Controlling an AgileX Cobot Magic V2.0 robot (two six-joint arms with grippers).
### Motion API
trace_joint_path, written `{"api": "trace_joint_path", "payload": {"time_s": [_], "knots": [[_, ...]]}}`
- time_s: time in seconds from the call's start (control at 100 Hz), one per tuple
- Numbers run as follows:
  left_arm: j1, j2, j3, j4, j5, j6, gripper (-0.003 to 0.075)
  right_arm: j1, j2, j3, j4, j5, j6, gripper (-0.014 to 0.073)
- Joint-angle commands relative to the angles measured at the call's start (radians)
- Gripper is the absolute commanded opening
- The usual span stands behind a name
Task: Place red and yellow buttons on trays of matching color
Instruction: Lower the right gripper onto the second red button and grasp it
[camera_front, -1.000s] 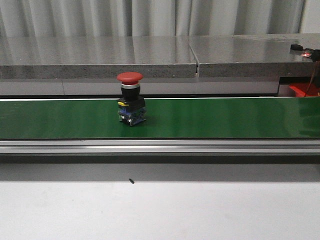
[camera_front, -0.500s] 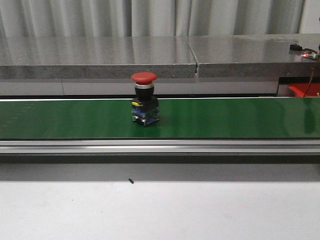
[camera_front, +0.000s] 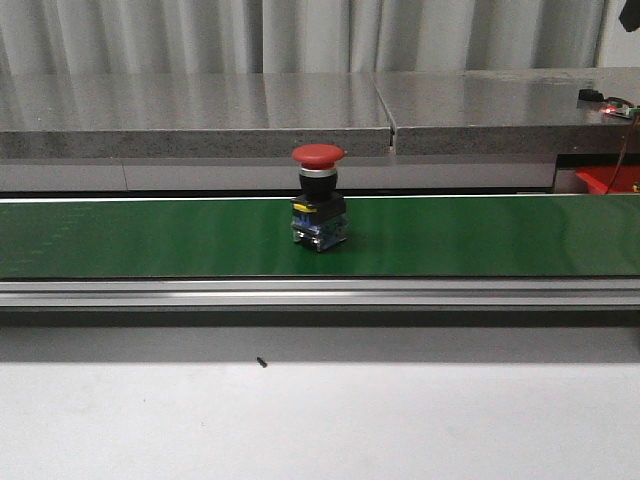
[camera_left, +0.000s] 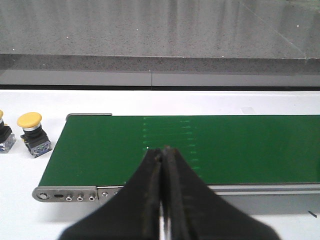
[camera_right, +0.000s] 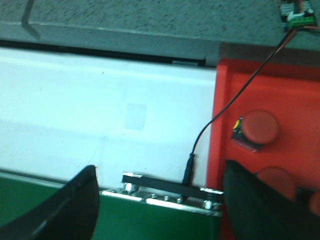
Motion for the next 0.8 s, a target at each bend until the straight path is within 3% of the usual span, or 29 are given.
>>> {"api": "trace_joint_path", "payload": {"time_s": [0.0,0.36,0.79], "knots": [[-0.010,0.009,-0.025,-0.012,-0.081,-0.009,-0.0020,0.023,-0.125,0.078,0.023,-0.084,-0.010,0.0523],[-0.010,0.009,-0.025,-0.012,-0.081,-0.009,-0.0020,0.171,-0.365,0.456,0.023,-0.153,-0.024,0.0523],[-0.010,0.009,-0.025,-0.012,-0.081,-0.009,-0.0020,0.419,-0.370,0.542,0.016,-0.239,-0.024,0.0523]]}}
